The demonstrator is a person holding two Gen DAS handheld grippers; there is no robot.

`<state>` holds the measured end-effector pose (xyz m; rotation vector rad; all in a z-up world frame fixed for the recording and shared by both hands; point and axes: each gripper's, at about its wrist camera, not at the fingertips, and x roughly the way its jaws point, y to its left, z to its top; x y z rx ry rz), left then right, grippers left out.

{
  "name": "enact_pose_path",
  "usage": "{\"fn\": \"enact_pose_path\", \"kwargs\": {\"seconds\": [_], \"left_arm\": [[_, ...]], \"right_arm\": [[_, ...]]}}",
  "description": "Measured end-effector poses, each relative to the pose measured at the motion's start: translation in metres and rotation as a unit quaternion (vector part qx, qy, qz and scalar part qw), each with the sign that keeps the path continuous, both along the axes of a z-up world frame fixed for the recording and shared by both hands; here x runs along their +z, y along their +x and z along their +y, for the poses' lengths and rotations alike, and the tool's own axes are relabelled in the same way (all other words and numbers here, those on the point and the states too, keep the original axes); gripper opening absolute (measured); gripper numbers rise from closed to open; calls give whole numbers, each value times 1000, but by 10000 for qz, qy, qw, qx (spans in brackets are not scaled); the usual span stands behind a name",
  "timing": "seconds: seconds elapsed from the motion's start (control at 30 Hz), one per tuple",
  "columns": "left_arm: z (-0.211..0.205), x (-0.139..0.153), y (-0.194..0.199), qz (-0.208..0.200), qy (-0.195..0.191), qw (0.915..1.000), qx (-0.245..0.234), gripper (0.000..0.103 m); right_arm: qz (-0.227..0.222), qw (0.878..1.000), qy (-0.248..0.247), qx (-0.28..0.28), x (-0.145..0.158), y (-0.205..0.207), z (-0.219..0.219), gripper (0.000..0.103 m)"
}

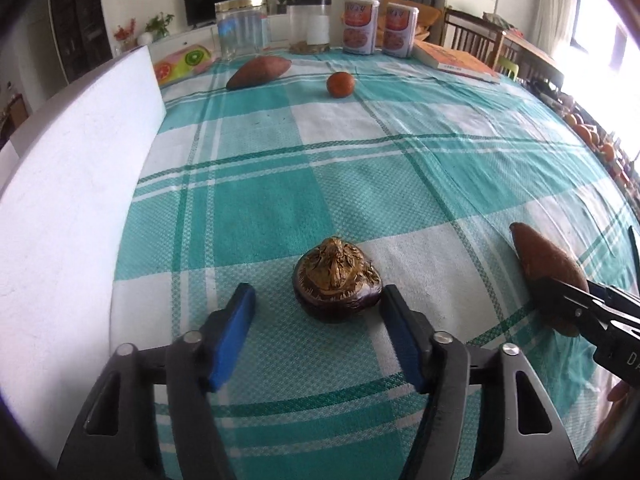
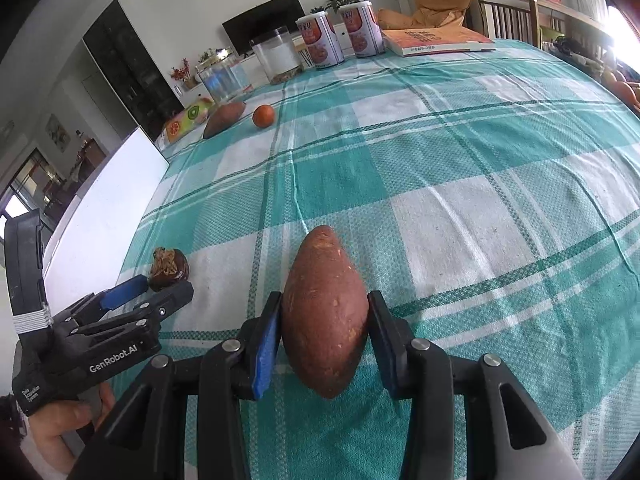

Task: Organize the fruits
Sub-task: 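Carry both fruits into the white box and open both tools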

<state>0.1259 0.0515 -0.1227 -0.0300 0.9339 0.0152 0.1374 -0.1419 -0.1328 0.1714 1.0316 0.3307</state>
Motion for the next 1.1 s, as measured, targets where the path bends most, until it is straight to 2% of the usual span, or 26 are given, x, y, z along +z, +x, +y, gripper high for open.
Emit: {"fn": "enact_pose_path", "kwargs": {"seconds": [0.03, 0.1, 0.17, 0.2, 0.27, 0.33, 0.4, 0.5, 0.57, 0.67, 0.77, 0.83, 0.93, 0.97, 1.0, 1.07, 1.1], "left_arm": [[-1, 1, 1, -2, -49, 10000, -69, 47], [-2, 3, 2, 40, -40, 10000, -82, 46], [-3, 8, -3, 26, -153, 9998, -120, 46], [-3, 13, -9, 27, -241, 9996, -155, 46], [-1, 26, -22, 89, -686, 9973, -247, 46], [3, 43, -41, 184, -1335, 9900, -420, 46], [9, 65, -65, 200, -1833, 9808, -636, 46], [29, 99, -102, 89, -2355, 9687, -784, 46], [56, 120, -126, -90, -2591, 9637, -636, 46], [108, 140, -154, -411, -2464, 9683, 17, 46], [164, 133, -173, -426, -2107, 9724, 910, 46], [198, 116, -182, -267, -1855, 9697, 1566, 46], [232, 92, -192, -38, -1459, 9622, 2299, 47], [238, 88, -194, 11, -1268, 9604, 2482, 50], [241, 86, -196, 7, -1135, 9584, 2620, 62], [241, 89, -199, -135, -1039, 9546, 2788, 83], [238, 93, -197, -277, -1009, 9545, 2794, 85]], "right_arm": [[153, 9997, -153, 117, 1, 4, 4, 44], [330, 9979, -459, 328, 3, 8, 9, 42], [421, 9970, -517, 383, 5, 8, 8, 41], [477, 9976, -380, 337, 6, 5, 4, 41], [679, 9971, 333, 130, 8, -1, -8, 41], [812, 9895, 1193, 58, 13, -9, -15, 41], [784, 9812, 1753, 179, 28, -18, -9, 41], [570, 9731, 2137, 647, 64, -33, 25, 41], [422, 9676, 2226, 1114, 90, -43, 60, 41], [299, 9556, 2221, 1912, 117, -64, 126, 41], [240, 9438, 2058, 2576, 126, -86, 188, 41], [288, 9357, 1850, 2989, 122, -100, 224, 41], [163, 9350, 1265, 3309, 110, -114, 267, 42], [34, 9370, 1032, 3338, 106, -117, 275, 42], [-90, 9391, 854, 3326, 104, -118, 279, 44], [-383, 9434, 743, 3210, 109, -116, 273, 53], [-596, 9459, 807, 3087, 115, -113, 262, 63]]}}
